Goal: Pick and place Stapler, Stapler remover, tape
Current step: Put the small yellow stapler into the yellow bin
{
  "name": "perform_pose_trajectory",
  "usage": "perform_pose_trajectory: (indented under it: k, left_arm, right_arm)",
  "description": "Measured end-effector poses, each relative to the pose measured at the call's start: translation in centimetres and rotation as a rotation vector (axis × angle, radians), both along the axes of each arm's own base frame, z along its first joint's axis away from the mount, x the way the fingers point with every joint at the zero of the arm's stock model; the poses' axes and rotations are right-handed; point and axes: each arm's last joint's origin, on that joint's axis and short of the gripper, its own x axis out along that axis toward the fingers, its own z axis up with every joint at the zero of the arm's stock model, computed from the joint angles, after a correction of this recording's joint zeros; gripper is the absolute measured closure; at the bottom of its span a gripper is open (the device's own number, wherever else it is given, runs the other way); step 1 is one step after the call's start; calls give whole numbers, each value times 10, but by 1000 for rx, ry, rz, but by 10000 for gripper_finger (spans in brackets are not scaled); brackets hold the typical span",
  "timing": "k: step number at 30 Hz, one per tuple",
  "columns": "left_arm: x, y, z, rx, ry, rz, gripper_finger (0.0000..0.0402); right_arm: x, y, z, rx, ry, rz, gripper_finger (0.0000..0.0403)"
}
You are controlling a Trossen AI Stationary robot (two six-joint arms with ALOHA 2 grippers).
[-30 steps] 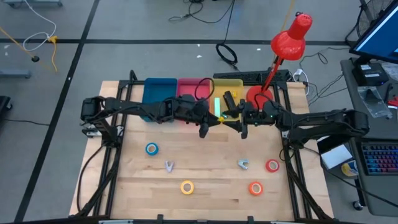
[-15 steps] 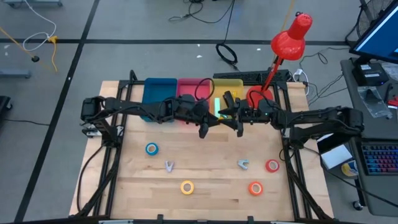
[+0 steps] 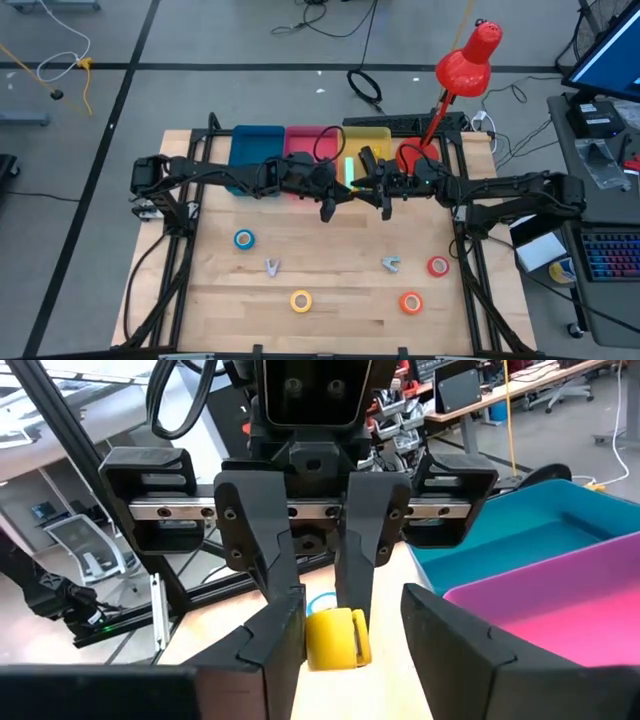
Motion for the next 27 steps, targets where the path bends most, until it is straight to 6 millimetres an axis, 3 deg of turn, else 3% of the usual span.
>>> perform_pose_trajectory:
  k: [18, 27]
  left_arm:
    - [-1, 9, -1, 8, 4, -9, 338]
    - [-1, 9, 0, 9, 2, -6, 333]
  right_arm:
    - [-2, 0, -2, 49, 38, -8, 246]
    - [-3, -3, -2, 46, 36, -12, 324]
